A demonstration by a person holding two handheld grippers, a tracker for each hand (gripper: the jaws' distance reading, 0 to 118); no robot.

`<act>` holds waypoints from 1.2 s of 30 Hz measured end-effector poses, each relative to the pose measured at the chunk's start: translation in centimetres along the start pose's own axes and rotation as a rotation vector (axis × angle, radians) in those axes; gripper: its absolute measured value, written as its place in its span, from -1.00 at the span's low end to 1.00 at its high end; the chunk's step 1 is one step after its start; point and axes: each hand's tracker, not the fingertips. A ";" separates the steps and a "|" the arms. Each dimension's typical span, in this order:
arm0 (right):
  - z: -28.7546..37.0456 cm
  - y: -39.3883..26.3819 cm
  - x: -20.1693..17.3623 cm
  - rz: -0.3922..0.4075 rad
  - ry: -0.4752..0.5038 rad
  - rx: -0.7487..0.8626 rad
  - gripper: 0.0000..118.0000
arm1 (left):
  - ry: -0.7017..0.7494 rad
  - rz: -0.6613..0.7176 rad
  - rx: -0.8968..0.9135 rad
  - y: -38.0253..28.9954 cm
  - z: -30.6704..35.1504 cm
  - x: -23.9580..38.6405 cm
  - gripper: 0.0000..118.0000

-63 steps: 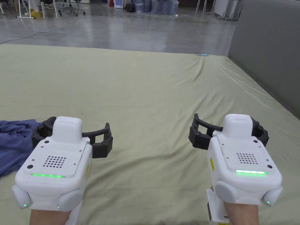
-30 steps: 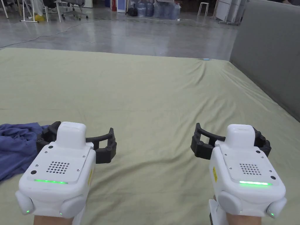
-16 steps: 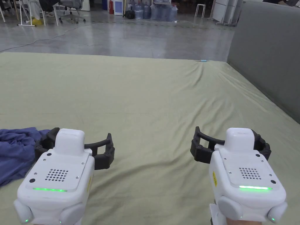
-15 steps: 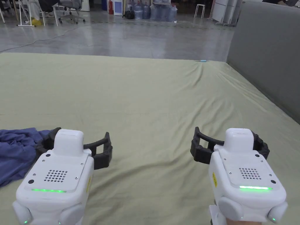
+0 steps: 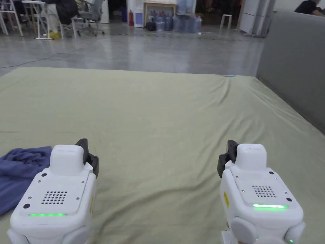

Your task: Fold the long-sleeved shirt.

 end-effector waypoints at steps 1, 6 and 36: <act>-0.3 0.1 -1.3 -0.004 0.029 0.015 -1.00 | 0.029 0.008 0.009 0.3 0.3 -1.2 -1.00; -1.7 1.3 -9.2 -0.040 0.235 0.060 -1.00 | 0.217 -0.001 0.012 1.0 2.1 -8.0 -1.00; -6.0 -1.5 -19.4 0.060 0.480 -0.076 -1.00 | 0.236 0.221 -0.929 -10.7 -25.9 -19.8 0.71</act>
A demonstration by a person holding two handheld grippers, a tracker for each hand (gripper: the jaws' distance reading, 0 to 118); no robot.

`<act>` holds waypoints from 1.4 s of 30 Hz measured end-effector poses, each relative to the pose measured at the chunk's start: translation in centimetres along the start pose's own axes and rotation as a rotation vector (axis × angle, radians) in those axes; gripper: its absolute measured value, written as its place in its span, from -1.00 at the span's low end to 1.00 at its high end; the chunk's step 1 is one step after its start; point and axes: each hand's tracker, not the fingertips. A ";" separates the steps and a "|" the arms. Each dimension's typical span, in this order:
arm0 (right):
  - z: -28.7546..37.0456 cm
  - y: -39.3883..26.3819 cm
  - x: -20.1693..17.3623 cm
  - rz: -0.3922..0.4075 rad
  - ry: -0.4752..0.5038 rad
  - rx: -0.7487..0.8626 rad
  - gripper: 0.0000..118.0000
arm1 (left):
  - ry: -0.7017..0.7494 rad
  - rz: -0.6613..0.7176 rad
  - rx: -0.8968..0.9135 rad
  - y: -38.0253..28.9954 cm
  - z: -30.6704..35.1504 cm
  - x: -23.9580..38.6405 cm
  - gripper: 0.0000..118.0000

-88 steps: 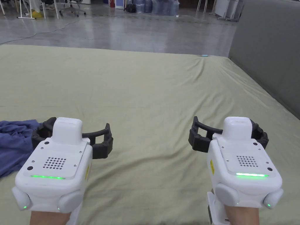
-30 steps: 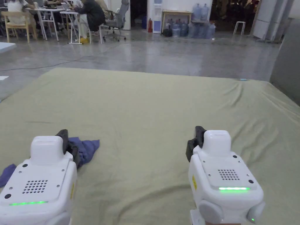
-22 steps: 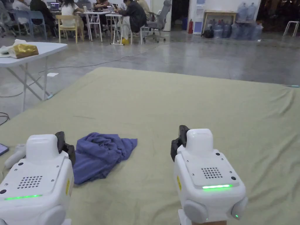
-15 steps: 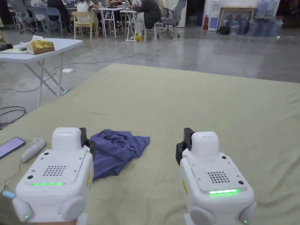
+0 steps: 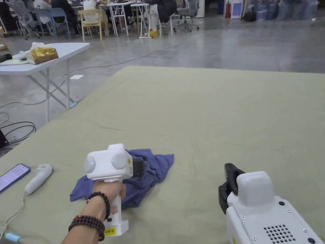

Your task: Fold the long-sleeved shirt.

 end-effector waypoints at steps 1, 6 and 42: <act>-0.2 -0.1 0.2 0.006 -0.002 -0.008 -1.00 | -0.002 -0.013 -0.007 0.0 -1.1 0.0 0.59; -1.0 -0.9 1.4 0.018 -0.022 -0.040 -1.00 | 0.002 0.028 -0.041 -0.4 -2.2 0.4 -1.00; 15.5 -1.8 22.3 -0.131 -0.607 -0.048 -1.00 | -0.776 -0.409 0.272 -13.7 17.8 40.0 0.96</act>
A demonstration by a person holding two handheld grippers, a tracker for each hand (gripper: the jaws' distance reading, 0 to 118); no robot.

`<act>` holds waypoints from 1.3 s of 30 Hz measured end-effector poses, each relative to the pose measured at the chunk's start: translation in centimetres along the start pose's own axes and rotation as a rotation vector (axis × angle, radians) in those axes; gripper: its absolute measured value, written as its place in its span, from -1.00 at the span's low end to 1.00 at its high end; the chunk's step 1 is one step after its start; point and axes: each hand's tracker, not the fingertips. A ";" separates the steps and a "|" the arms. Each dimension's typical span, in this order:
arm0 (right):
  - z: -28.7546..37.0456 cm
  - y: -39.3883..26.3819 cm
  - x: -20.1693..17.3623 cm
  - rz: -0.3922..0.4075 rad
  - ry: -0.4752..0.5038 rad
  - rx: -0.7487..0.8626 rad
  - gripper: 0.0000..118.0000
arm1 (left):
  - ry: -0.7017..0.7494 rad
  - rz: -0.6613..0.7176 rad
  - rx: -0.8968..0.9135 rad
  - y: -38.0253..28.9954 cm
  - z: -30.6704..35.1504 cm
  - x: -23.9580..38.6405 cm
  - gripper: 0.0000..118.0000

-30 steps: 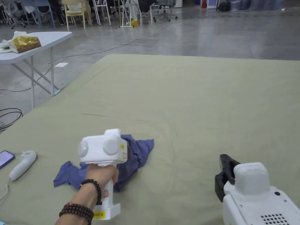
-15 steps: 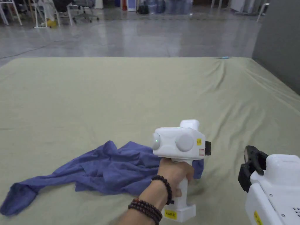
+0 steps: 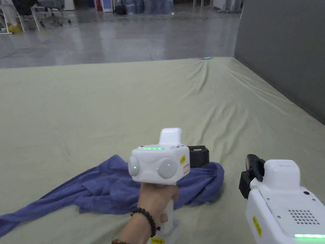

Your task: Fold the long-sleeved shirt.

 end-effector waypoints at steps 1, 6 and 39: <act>-0.2 0.1 -0.5 -0.002 0.014 0.010 -1.00 | 0.077 -0.019 0.051 -0.4 2.5 -1.1 0.96; 0.1 -0.2 -3.2 0.017 0.069 0.022 -1.00 | 0.277 -0.069 0.241 -5.2 13.7 -6.8 0.95; -0.5 -2.7 -3.7 0.057 0.070 -0.079 -1.00 | 0.348 0.239 -0.322 -8.7 1.5 -20.8 -0.48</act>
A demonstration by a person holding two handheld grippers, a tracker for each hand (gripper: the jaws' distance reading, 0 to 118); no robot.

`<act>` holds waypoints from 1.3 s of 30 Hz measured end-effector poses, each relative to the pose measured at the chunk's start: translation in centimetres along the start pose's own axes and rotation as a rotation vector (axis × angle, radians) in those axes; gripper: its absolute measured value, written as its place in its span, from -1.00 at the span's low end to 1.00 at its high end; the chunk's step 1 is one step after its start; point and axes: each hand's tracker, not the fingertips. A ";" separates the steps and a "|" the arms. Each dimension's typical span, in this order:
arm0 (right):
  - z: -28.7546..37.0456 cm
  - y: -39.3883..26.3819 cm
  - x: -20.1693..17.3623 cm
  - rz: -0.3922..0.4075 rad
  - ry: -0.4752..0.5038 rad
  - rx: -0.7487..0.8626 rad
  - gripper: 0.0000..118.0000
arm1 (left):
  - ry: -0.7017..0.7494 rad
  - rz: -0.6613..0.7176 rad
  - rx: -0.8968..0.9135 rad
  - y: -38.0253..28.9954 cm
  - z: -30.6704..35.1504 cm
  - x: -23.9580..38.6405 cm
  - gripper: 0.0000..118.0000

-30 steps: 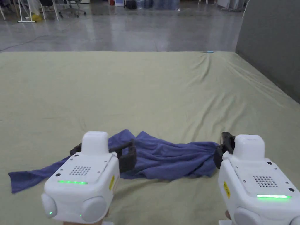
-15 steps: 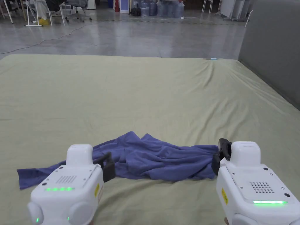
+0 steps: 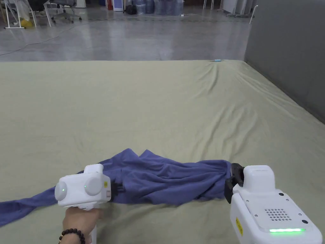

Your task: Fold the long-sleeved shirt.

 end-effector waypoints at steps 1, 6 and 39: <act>-0.4 0.0 0.2 0.003 -0.004 -0.006 -1.00 | -0.026 -0.023 0.020 0.0 0.5 0.2 -0.85; -5.3 2.2 1.6 -0.001 -0.016 -0.037 -0.99 | 0.009 -0.094 0.018 -0.2 2.0 0.9 -0.86; -13.5 24.9 -3.2 -0.112 0.370 -0.060 -0.76 | -0.153 -0.029 0.576 16.6 22.5 -0.1 -0.86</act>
